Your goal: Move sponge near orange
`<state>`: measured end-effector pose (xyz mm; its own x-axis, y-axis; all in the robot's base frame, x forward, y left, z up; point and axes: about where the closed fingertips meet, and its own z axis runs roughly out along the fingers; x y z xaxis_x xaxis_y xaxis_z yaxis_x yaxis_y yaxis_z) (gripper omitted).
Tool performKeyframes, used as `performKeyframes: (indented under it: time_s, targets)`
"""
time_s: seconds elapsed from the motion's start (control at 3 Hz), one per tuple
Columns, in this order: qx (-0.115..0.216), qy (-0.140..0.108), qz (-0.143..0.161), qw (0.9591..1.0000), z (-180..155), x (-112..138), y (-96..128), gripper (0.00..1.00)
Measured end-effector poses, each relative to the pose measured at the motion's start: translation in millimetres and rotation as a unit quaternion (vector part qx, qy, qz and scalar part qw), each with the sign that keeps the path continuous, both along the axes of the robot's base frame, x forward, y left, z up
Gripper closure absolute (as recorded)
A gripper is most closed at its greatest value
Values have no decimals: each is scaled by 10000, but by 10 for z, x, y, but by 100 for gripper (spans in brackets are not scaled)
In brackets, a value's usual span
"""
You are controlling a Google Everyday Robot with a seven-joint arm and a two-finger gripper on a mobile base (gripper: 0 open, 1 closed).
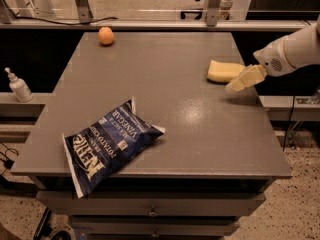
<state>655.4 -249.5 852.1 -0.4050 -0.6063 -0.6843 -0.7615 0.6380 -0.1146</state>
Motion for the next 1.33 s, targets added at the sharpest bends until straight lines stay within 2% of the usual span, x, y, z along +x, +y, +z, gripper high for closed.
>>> performKeyframes:
  time_s: [0.33,1.0,1.33]
  targets:
    - [153,12,2,9999,-88,126,87,15]
    - [367,-67,-3,9993,-61,183,122,61]
    - [458,-170,63,9988,46,211,219,85]
